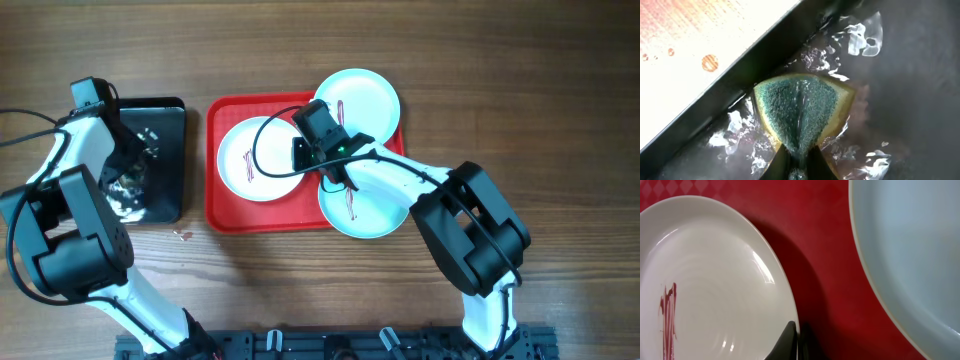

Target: Clean dirty plates on tray and stack at the side

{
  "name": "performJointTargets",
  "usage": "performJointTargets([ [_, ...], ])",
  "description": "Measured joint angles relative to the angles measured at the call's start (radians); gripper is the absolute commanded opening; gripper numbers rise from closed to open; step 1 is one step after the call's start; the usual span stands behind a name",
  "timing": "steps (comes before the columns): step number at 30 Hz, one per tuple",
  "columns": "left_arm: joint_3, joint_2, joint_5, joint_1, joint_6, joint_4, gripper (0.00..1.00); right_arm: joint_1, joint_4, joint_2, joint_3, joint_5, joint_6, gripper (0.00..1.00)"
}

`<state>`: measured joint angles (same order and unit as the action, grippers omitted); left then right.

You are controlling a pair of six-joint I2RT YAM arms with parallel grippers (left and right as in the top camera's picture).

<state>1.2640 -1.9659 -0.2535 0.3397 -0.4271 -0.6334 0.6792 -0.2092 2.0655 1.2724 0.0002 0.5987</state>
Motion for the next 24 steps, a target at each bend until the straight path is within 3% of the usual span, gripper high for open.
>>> performJointTargets([
  [6,0.02,0.044,0.117,0.003,0.072,-0.101,0.04,-0.004,0.0,0.0,0.0,-0.027,0.0,0.04],
  [15,0.06,0.346,0.283,-0.032,0.24,-0.208,0.04,-0.006,-0.014,0.0,0.0,-0.128,-0.028,0.04],
  [24,0.061,0.369,0.346,-0.172,0.296,-0.308,0.04,-0.108,-0.043,0.0,0.0,-0.278,-0.039,0.04],
])
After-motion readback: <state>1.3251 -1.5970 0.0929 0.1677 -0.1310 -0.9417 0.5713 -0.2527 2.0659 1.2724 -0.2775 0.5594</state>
